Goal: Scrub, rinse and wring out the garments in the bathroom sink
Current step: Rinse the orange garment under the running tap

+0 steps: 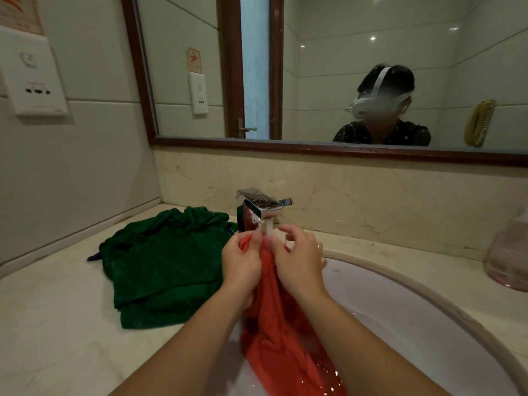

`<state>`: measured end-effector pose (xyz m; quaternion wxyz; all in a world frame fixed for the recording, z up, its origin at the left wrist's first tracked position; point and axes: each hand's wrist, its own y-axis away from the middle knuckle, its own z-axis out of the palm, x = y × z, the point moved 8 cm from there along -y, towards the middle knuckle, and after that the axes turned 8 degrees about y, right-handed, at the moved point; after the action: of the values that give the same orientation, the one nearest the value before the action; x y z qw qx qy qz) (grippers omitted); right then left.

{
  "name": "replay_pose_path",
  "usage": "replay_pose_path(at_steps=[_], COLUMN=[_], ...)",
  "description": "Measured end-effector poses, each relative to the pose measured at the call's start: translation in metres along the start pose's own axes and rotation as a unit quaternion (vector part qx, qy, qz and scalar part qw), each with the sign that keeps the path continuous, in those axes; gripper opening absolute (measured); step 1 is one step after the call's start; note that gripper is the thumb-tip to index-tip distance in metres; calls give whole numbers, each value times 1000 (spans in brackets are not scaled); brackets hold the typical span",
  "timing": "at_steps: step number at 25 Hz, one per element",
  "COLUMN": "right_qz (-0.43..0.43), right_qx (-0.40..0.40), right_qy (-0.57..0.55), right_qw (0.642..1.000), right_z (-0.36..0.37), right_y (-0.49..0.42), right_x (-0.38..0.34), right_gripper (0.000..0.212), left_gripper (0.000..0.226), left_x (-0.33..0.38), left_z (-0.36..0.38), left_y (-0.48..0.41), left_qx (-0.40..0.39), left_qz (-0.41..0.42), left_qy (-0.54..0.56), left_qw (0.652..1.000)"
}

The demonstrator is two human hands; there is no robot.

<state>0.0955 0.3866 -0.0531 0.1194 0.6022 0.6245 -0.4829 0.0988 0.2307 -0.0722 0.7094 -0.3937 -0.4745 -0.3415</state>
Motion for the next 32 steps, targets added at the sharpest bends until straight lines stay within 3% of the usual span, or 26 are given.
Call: replay_pose_path(at_steps=[3, 6, 9, 11, 13, 15, 19, 26, 32], right_qz=[-42, -11, 36, 58, 52, 50, 61, 65, 11], right_qx=[-90, -120, -76, -35, -31, -60, -103, -25, -89], right_qy=[-56, -66, -146, -195, -218, -243, -316, -254, -265], right_qw=[993, 991, 986, 978, 974, 967, 941, 965, 960], right_z=[23, 31, 20, 8, 0, 3, 11, -3, 6], right_y=[11, 16, 11, 5, 1, -1, -4, -11, -3], right_x=[-8, 3, 15, 20, 16, 9, 3, 13, 2], right_gripper=[23, 39, 24, 17, 21, 22, 21, 19, 9], left_gripper=[36, 55, 43, 37, 25, 22, 36, 27, 21], left_x=[-6, -5, -5, 0, 11, 19, 8, 18, 19], left_z=[7, 30, 28, 22, 18, 19, 33, 22, 14], left_y=[5, 20, 20, 9, 5, 9, 7, 4, -4], left_qx=[-10, -99, -136, -168, -175, -167, -216, -167, -128], left_qz=[-119, -199, -153, -42, 56, 59, 3, 89, 124], left_qy=[114, 243, 147, -9, -131, -118, -59, -68, -123], left_qw=[986, 944, 968, 985, 974, 977, 975, 979, 976])
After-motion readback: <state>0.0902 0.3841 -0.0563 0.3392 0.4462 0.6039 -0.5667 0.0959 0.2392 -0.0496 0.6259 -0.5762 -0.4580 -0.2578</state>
